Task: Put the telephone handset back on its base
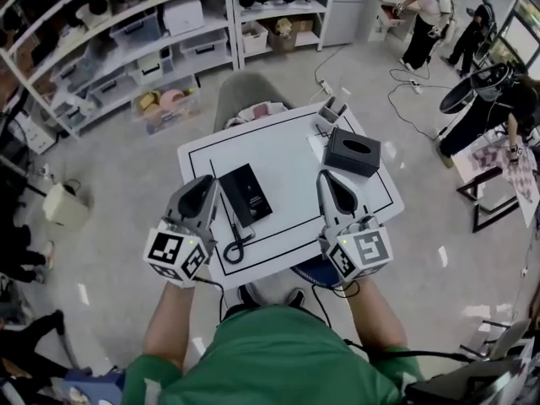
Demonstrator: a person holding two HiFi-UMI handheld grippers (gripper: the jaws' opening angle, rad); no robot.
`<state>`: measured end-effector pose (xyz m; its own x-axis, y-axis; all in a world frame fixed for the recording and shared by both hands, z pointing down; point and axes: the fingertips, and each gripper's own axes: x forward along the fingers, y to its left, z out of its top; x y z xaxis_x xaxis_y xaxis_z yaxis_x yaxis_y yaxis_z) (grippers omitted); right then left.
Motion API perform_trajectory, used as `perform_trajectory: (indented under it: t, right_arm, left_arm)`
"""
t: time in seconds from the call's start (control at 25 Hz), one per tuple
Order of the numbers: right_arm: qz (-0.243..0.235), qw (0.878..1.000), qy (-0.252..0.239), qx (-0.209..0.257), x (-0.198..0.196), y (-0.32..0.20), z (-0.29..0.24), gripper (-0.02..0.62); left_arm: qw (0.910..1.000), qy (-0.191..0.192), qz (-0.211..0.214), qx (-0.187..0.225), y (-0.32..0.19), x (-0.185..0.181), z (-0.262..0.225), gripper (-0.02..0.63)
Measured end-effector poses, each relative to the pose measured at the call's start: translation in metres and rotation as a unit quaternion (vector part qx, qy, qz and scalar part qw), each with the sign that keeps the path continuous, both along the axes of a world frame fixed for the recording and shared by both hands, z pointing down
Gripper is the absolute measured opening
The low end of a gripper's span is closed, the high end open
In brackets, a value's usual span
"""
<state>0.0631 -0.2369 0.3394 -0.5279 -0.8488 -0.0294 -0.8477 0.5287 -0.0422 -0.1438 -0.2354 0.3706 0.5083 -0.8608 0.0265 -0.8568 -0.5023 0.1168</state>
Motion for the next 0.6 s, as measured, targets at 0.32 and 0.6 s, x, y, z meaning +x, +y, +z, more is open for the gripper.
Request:
perform_trajectory:
  t: [0.32, 0.6]
  right_arm:
    - [-0.007, 0.999, -0.010, 0.044, 0.001, 0.023, -0.039, 0.023]
    - [0.003, 0.998, 0.008, 0.068, 0.008, 0.033, -0.054, 0.023]
  left_arm:
    - [0.9996, 0.002, -0.001, 0.028, 0.028, 0.008, -0.035, 0.037]
    - [0.9992, 0.002, -0.004, 0.040, 0.029, 0.012, -0.042, 0.037]
